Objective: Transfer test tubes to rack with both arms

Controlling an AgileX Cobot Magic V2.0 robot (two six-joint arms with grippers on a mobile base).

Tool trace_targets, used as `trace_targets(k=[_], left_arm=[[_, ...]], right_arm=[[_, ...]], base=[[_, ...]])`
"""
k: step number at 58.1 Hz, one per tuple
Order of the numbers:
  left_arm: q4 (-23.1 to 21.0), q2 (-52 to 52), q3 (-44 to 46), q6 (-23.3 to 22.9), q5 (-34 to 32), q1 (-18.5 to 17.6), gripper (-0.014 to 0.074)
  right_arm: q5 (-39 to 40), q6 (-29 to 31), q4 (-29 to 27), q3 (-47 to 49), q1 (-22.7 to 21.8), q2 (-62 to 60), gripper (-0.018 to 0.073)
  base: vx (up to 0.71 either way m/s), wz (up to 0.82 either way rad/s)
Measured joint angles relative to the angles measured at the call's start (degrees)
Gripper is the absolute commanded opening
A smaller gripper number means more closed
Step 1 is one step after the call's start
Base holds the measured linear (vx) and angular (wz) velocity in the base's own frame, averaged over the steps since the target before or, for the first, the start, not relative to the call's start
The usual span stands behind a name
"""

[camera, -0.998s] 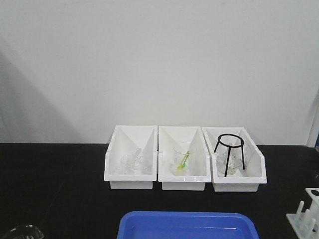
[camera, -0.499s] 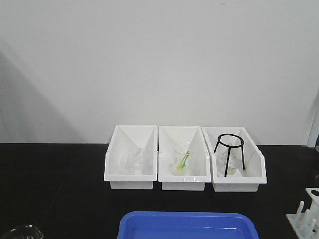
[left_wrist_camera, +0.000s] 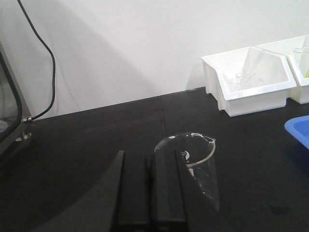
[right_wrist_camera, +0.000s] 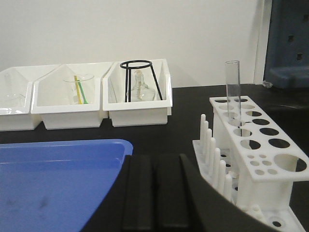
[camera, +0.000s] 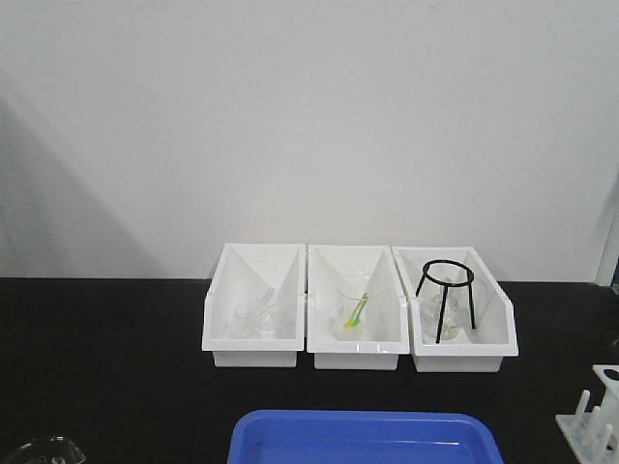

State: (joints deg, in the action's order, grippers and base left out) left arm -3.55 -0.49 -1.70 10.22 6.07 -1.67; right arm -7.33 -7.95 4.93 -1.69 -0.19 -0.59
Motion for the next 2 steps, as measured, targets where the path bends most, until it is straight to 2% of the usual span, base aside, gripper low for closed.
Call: trace_targets(k=[2], left_arm=[[0.0,0.0,0.0,0.0,0.0,0.0,-0.0001]], right_arm=[[0.0,0.0,0.0,0.0,0.0,0.0,-0.0007]], base=[[0.0,0.0]])
